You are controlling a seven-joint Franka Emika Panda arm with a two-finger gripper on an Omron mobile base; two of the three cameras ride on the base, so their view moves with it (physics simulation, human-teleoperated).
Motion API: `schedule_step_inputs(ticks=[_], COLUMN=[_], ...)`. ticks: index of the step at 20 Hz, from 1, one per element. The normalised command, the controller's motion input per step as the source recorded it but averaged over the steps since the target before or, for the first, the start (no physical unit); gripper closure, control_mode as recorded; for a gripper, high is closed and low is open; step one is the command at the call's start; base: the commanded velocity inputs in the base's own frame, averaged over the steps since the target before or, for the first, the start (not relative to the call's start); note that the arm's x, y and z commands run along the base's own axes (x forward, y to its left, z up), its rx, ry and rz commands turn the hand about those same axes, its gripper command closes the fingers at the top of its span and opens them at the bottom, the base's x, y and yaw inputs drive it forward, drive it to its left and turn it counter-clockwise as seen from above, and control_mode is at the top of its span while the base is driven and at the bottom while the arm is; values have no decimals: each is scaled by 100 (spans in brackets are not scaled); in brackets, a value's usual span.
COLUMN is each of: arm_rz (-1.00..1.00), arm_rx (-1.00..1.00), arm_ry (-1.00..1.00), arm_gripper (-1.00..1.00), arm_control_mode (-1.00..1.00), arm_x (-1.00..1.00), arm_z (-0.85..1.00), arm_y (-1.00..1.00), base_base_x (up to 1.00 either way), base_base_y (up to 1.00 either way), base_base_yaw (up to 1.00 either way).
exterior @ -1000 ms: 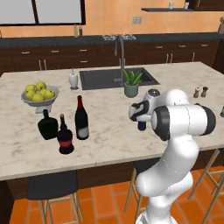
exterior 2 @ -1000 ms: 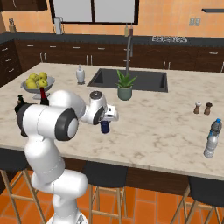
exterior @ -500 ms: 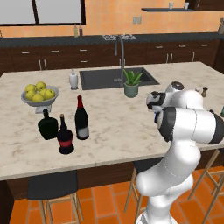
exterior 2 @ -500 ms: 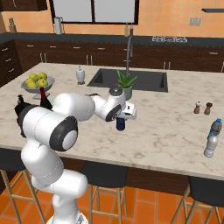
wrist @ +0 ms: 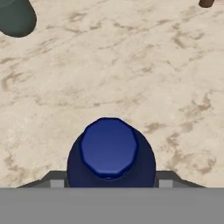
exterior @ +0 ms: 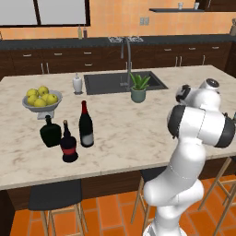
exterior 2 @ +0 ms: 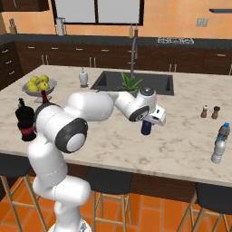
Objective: Move the plastic bottles in the middle to the plastics group, and the glass bottles in the middle to the glass group.
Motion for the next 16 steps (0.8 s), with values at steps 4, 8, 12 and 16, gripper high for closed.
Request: schedule_step_inputs(ticks=[4,8,12,16], arm_rz=[-16,-11,-9,-1], arm_rx=[0,-1,-3,-11], arm_ry=[9,5,7,1], arm_gripper=[100,100,100,100], arm_control_mode=[-100,-100,-100,-100], arm_x=[-43,-36,-24,-22], arm_z=[-1,-9,-8,-28], arm_y=[-100,-100,-97,-64], base_base_x=[0,0,0,0], base_base_y=[0,0,0,0], base_base_yaw=[0,0,0,0])
